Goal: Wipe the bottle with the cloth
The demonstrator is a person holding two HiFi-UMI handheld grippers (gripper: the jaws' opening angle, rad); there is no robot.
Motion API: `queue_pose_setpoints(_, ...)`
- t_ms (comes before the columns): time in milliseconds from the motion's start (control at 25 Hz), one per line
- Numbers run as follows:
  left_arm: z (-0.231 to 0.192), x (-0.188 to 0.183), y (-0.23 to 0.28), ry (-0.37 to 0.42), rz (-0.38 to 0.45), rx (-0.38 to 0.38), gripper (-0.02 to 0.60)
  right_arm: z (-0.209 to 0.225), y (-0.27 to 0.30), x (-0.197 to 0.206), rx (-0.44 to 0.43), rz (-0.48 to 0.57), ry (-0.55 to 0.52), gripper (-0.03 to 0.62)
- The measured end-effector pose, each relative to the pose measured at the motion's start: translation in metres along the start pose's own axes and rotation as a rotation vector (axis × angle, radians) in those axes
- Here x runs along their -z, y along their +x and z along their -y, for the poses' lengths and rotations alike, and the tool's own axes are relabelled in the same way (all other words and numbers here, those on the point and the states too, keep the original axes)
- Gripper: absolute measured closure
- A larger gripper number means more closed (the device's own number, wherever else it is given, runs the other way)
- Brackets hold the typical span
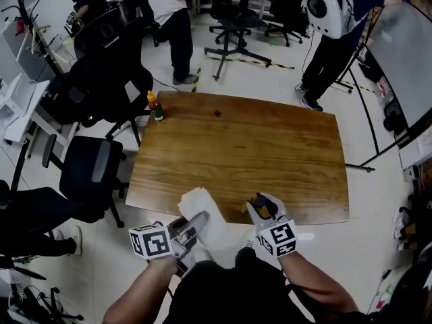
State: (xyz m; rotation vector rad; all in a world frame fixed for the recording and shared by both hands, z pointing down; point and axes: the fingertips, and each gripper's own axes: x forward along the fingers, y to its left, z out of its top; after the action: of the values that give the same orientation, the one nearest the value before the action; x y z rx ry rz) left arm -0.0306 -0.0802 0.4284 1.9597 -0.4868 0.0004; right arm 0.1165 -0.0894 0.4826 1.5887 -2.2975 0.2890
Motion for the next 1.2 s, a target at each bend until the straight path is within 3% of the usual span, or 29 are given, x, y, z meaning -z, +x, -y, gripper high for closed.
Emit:
queue_pose_setpoints(80, -0.005, 0.006, -0.014, -0.027, -0.002, 0.004, 0.480, 0.000, 0.000, 0.000, 0.035, -0.018, -0.029, 0.456)
queue_pose_setpoints(160, -0.006, 0.011, -0.025, -0.026, -0.011, 0.021, 0.480, 0.001, -0.004, -0.003, 0.063, -0.028, -0.037, 0.341)
queue_pose_setpoints(320, 0.001, 0.029, -0.036, 0.029, -0.075, 0.054, 0.479, 0.011, -0.042, -0.009, 0.132, -0.010, -0.032, 0.327)
queue_pose_setpoints(480, -0.003, 0.057, -0.036, 0.128, -0.171, 0.034, 0.479, 0.014, -0.100, 0.013, 0.164, -0.086, 0.028, 0.329)
queue_pose_setpoints(520, 0.000, 0.063, -0.037, 0.173, -0.185, 0.028, 0.479, 0.010, -0.115, 0.022, 0.144, -0.122, 0.067, 0.337)
queue_pose_setpoints(560, 0.005, 0.068, -0.037, 0.227, -0.193, 0.024, 0.479, 0.005, -0.128, 0.031, 0.108, -0.156, 0.123, 0.421)
queue_pose_setpoints(600, 0.012, 0.072, -0.038, 0.285, -0.195, 0.021, 0.479, -0.003, -0.141, 0.037, 0.061, -0.180, 0.191, 0.562)
queue_pose_setpoints(640, 0.019, 0.076, -0.038, 0.342, -0.194, 0.017, 0.479, -0.011, -0.154, 0.041, 0.013, -0.192, 0.261, 0.580)
queue_pose_setpoints(720, 0.033, 0.086, -0.040, 0.418, -0.183, 0.005, 0.479, -0.024, -0.176, 0.042, -0.043, -0.188, 0.357, 0.580)
queue_pose_setpoints(840, 0.050, 0.101, -0.040, 0.391, -0.143, 0.007, 0.479, -0.032, -0.206, 0.033, -0.059, -0.143, 0.413, 0.580)
queue_pose_setpoints(960, 0.067, 0.122, -0.038, 0.352, -0.093, -0.011, 0.479, -0.038, -0.235, 0.024, -0.088, -0.092, 0.407, 0.580)
queue_pose_setpoints(1200, 0.109, 0.180, -0.041, 0.401, -0.026, -0.057, 0.479, -0.046, -0.291, 0.042, -0.169, -0.044, 0.387, 0.580)
